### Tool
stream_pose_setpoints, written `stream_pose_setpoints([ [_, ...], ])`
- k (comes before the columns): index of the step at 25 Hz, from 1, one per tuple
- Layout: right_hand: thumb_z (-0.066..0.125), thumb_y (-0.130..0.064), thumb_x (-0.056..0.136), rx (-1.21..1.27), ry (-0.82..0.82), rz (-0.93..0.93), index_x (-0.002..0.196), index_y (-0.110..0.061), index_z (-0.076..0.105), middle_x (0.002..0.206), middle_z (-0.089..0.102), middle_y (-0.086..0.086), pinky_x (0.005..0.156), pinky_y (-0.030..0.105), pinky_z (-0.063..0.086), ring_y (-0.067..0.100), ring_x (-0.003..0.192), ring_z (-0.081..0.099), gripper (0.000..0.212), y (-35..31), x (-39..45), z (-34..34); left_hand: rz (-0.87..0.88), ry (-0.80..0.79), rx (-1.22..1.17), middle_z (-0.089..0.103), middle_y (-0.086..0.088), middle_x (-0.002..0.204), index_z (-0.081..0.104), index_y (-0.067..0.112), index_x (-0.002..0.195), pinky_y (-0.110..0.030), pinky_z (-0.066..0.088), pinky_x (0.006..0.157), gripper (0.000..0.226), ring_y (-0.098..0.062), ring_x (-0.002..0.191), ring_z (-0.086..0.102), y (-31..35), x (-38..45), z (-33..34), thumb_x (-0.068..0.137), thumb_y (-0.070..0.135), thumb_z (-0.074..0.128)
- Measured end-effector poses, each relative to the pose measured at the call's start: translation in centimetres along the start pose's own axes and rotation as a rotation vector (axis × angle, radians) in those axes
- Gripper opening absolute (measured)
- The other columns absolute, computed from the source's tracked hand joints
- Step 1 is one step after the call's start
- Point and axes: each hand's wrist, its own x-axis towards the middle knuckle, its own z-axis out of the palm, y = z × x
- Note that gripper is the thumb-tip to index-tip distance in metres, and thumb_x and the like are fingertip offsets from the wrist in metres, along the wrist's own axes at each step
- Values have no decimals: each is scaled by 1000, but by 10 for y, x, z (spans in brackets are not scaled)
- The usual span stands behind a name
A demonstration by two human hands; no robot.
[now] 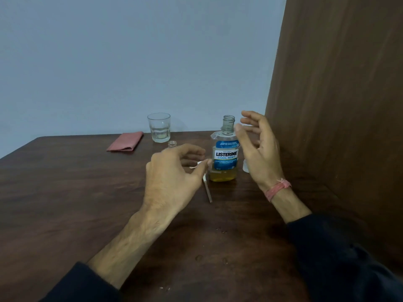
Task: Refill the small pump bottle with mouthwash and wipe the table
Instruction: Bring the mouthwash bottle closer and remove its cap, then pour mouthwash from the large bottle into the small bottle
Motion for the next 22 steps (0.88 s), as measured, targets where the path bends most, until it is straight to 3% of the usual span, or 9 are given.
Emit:
stream_pose_setpoints([
  [2, 74, -43, 100, -15, -74, -24, 152, -31, 52, 149, 60, -10, 97, 8, 51, 2, 131, 58, 58, -3, -8, 14, 26, 107, -44, 80, 28, 91, 83, 42, 99, -20, 66, 66, 20, 3, 76, 77, -8, 5, -20, 87, 56, 92],
  [4, 79, -40, 97, -25, -79, -22, 155, -32, 49, 148, 61, -9, 96, 5, 50, 1, 130, 60, 66, -2, -12, 20, 48, 175, -62, 76, 20, 97, 79, 43, 107, -27, 62, 73, 30, -5, 82, 71, -21, 17, -32, 84, 60, 88],
  [7, 82, -33, 95, -7, -18, -8, 152, -29, 53, 141, 65, -7, 83, 3, 52, -16, 118, 61, 64, 1, -13, 22, 41, 50, -86, 75, 20, 123, 78, 42, 132, -40, 69, 88, 48, -3, 110, 75, -46, 25, -38, 88, 52, 94],
  [8, 82, -33, 94, 8, -7, 3, 151, -28, 55, 141, 66, -8, 81, 5, 55, -18, 116, 61, 63, 3, -13, 24, 35, 4, -101, 76, 22, 128, 77, 41, 139, -40, 71, 90, 54, -2, 115, 77, -54, 25, -36, 89, 51, 95],
  [10, 83, -36, 92, 23, -22, 25, 149, -28, 57, 143, 66, -10, 87, 19, 63, -7, 121, 65, 63, 7, -12, 25, 26, -28, -97, 80, 26, 126, 75, 44, 144, -35, 70, 92, 64, 6, 112, 79, -63, 26, -30, 85, 59, 95],
  [12, 85, -35, 90, 5, -66, 29, 149, -29, 56, 144, 66, -11, 94, 33, 65, 6, 126, 67, 66, 10, -13, 27, 16, -6, -114, 83, 27, 119, 77, 45, 139, -34, 70, 94, 66, 10, 101, 81, -67, 29, -25, 79, 67, 94],
  [15, 87, -26, 89, -20, -112, -21, 149, -29, 56, 142, 66, -9, 99, 40, 63, 9, 126, 68, 68, 7, -17, 31, -4, 29, -202, 86, 22, 112, 78, 40, 127, -36, 71, 93, 65, 3, 94, 84, -71, 30, -20, 72, 66, 98],
  [18, 86, -21, 88, -52, -90, -118, 149, -31, 59, 138, 64, -12, 97, 34, 64, 9, 125, 68, 67, -5, -18, 40, -31, 32, -225, 87, 20, 109, 79, 38, 115, -38, 72, 91, 55, 1, 93, 85, -75, 31, -20, 71, 61, 104],
  [22, 85, -15, 90, -172, -31, -282, 149, -34, 61, 132, 58, -12, 96, 15, 57, 5, 121, 63, 67, -17, -6, 56, -37, 32, -223, 86, 28, 106, 83, 40, 110, -31, 72, 85, 46, 7, 92, 83, -76, 32, -23, 74, 56, 105],
])
